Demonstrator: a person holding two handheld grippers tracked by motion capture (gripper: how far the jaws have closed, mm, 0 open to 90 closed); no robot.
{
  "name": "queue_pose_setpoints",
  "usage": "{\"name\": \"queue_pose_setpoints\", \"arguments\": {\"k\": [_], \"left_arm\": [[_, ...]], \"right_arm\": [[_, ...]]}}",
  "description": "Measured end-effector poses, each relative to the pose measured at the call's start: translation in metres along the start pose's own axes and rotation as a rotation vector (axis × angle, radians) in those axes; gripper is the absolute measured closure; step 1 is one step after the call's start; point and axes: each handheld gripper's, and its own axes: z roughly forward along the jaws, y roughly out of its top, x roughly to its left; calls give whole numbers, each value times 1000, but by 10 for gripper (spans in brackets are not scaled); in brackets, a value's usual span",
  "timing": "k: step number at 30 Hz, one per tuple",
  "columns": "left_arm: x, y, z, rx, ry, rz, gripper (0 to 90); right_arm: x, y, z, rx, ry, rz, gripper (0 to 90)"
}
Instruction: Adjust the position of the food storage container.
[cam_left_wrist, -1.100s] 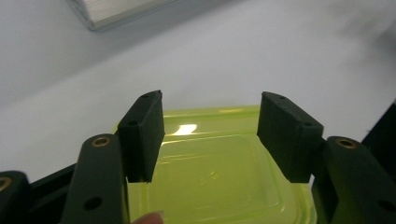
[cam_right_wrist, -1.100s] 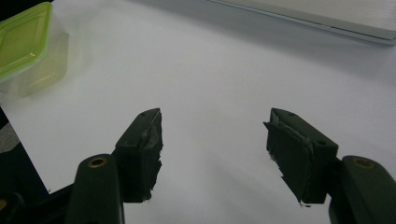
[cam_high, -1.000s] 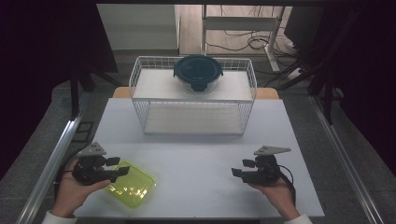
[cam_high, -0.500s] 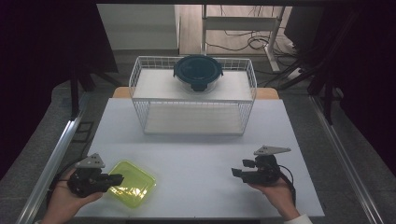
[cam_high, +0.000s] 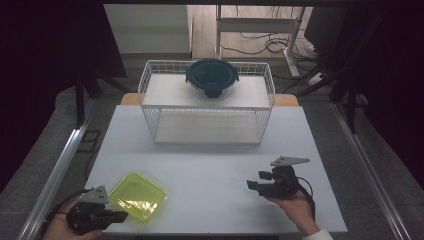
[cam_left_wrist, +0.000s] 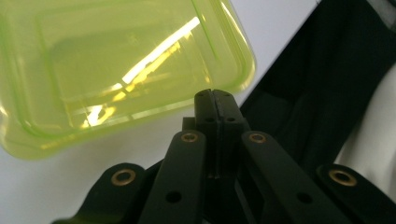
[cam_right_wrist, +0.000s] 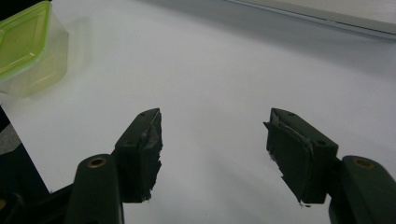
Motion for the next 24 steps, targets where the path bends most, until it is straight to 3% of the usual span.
{"name": "queue_pose_setpoints", "arguments": {"k": [5, 9, 14, 19, 24], "left_arm": [[-3, 0, 11, 66, -27, 36, 900], [-1, 3, 22, 90, -30, 32, 900], [1, 8, 29, 76, -20, 23, 900], [4, 18, 37, 52, -4, -34, 900], [4, 34, 47, 38, 16, -49, 900]], "right_arm": [[2, 1, 2, 5, 2, -5, 353], [2, 1, 1, 3, 3, -7, 352], [1, 1, 0, 0, 0, -4, 353], [-1, 1, 0, -1, -1, -4, 352], [0, 1, 0, 2, 1, -6, 352]]}}
